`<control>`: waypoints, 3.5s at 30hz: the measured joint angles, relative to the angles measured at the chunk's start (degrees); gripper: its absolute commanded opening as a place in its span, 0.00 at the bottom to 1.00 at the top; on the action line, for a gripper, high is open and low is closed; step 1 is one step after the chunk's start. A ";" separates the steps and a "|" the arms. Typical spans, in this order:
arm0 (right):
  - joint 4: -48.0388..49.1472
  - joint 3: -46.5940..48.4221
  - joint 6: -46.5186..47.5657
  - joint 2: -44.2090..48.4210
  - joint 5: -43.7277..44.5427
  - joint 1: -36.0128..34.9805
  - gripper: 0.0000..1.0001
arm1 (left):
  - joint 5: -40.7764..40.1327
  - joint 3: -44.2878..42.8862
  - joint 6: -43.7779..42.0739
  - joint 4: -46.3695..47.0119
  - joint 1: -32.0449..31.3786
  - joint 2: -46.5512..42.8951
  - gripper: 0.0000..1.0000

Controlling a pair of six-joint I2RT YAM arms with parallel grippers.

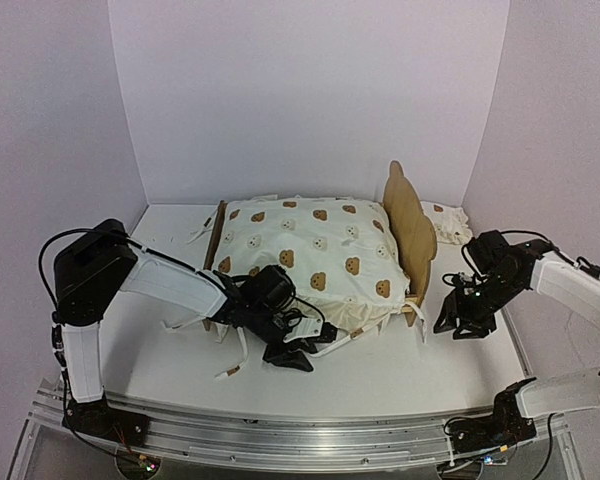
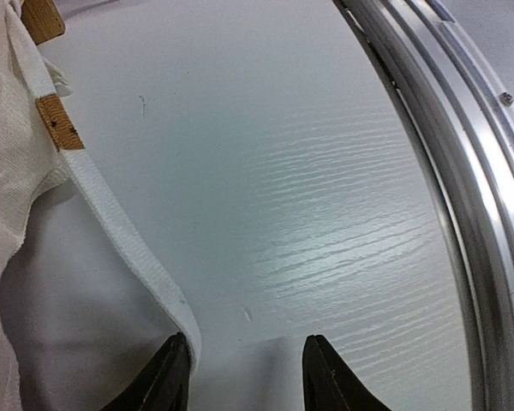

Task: Set up the pet bed

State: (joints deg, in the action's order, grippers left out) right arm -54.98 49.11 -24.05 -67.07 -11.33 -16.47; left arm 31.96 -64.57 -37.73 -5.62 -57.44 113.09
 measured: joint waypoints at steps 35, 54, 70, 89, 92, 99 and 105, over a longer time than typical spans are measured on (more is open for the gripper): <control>11.92 82.83 8.19 -72.47 14.57 20.83 0.88 | -8.06 -7.84 30.02 -12.42 47.16 -27.09 0.85; 55.24 69.92 6.42 -82.35 22.23 20.13 0.00 | -13.11 -13.40 28.78 -19.90 46.88 -15.88 0.83; 47.25 63.12 29.64 -33.02 -0.69 18.21 0.00 | 0.33 -8.51 29.20 -17.89 46.88 -24.69 0.87; 14.20 44.86 74.41 -17.33 9.38 -36.34 0.00 | 22.80 -31.89 35.38 -26.06 21.03 -20.34 1.00; 15.04 44.84 75.91 -17.30 10.99 -38.30 0.00 | 22.42 -31.01 37.42 -26.56 19.16 -18.86 0.93; 15.65 44.19 76.53 -17.40 13.82 -38.75 0.22 | 23.90 -30.53 40.26 -26.01 18.77 -17.52 0.05; 16.77 43.85 67.00 -17.59 20.10 -38.89 0.81 | 26.26 -28.50 44.00 -22.42 19.05 -17.76 0.00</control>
State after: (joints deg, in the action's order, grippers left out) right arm -38.22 92.97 42.95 -84.66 8.76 -55.36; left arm 58.22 -93.07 6.26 -28.04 -38.40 95.33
